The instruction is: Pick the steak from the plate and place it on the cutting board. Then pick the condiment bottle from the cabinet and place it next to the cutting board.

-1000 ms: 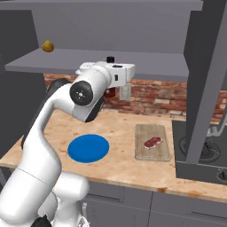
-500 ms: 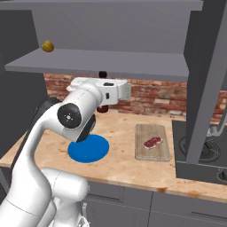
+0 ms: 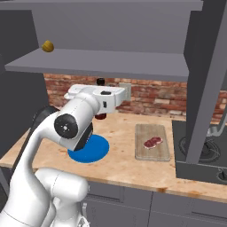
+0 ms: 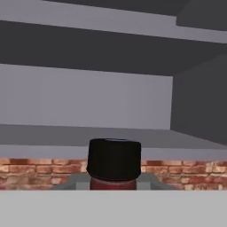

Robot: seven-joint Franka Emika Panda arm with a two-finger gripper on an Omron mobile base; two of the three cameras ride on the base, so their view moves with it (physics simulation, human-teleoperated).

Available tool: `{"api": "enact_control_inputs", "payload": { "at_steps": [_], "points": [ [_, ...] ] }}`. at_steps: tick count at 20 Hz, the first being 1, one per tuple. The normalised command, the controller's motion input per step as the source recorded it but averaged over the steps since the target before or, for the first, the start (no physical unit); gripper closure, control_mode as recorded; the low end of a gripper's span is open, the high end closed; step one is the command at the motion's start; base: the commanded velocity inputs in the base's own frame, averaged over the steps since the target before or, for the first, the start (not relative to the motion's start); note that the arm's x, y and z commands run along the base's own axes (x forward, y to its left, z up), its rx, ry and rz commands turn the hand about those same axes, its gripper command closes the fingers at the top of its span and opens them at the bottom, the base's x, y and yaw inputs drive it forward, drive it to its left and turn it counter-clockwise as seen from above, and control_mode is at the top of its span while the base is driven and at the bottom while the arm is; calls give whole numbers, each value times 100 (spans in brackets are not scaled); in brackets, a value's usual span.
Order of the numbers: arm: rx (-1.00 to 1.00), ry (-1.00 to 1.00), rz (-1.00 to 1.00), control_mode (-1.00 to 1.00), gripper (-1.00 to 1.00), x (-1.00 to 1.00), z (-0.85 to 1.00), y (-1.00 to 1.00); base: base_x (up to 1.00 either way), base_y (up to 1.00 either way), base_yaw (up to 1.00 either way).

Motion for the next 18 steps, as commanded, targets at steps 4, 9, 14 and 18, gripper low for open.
{"api": "enact_control_inputs", "payload": {
  "at_steps": [4,9,14,18],
  "points": [
    [0,0,3,-100,100,0,-22,0,0,0,0],
    [0,0,4,-100,100,0,-22,0,0,0,0],
    [0,0,4,-100,100,0,-24,0,0,0,0],
    [0,0,4,-100,100,0,-26,0,0,0,0]
  ]
}}
